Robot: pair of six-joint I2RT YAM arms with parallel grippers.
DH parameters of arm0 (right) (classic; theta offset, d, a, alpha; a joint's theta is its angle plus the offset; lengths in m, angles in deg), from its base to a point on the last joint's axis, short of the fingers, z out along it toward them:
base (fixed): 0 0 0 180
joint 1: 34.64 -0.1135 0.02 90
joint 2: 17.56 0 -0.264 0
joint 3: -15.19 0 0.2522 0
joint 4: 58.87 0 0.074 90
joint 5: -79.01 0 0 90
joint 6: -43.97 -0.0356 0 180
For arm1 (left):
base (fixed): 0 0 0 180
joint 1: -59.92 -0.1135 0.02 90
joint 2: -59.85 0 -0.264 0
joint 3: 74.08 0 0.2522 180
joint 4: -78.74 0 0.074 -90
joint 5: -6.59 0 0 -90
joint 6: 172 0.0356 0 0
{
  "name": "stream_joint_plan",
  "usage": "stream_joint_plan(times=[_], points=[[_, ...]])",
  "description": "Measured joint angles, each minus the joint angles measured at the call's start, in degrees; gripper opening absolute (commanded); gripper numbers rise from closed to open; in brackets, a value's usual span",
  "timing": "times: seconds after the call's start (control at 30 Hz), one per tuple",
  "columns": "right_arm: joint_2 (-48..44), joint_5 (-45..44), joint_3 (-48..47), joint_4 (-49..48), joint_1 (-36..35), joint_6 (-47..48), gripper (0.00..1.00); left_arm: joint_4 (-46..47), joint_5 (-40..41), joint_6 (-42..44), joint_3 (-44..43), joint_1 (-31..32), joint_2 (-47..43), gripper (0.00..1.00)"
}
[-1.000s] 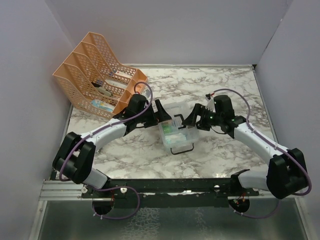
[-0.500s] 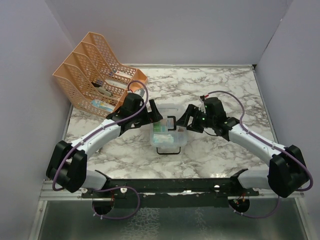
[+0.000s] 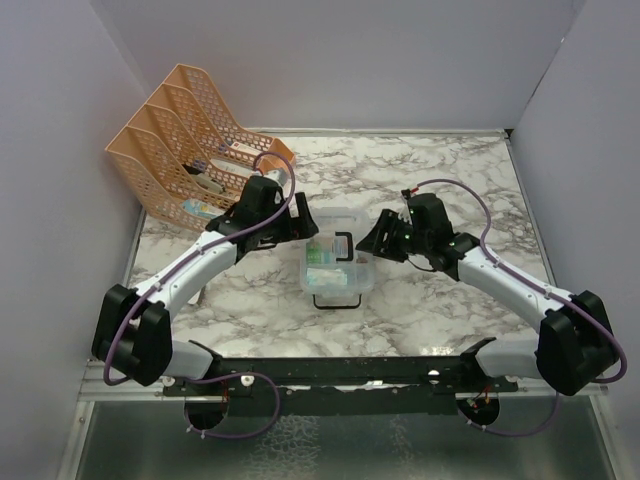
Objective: Organize the medicine kit
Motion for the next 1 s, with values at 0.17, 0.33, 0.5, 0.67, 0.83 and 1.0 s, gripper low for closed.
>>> stream_joint_plan(times=[0.17, 0.33, 0.5, 0.67, 0.83, 1.0], points=[[-0.11, -0.04, 0.02, -0.22, 0.0, 0.13, 0.56, -1.86, 0.11, 2.89, -4.11, -0.46, 0.28, 0.94], [-1.14, -0.57, -1.05, 2.64, 0.0, 2.47, 0.74, -3.23, 0.37, 7.23, -10.54, -0.72, 3.54, 0.95], [-3.17, -0.26, -4.66, 6.12, -0.04, 6.8, 0.76, -4.5, -1.49, 13.97, -20.35, -0.81, 11.54, 0.95], [-6.69, 4.74, -6.58, 8.28, -0.83, 13.31, 0.71, -6.8, -4.33, 21.0, -29.22, -0.9, 19.85, 0.92], [-11.17, 17.73, -4.17, 8.9, -1.79, 16.98, 0.69, -10.78, -10.78, 26.71, -32.22, -1.14, 25.09, 0.92], [-16.31, 27.23, 2.32, 8.92, -5.07, 17.44, 0.67, -13.88, -15.34, 29.7, -32.0, -1.14, 25.75, 0.92]])
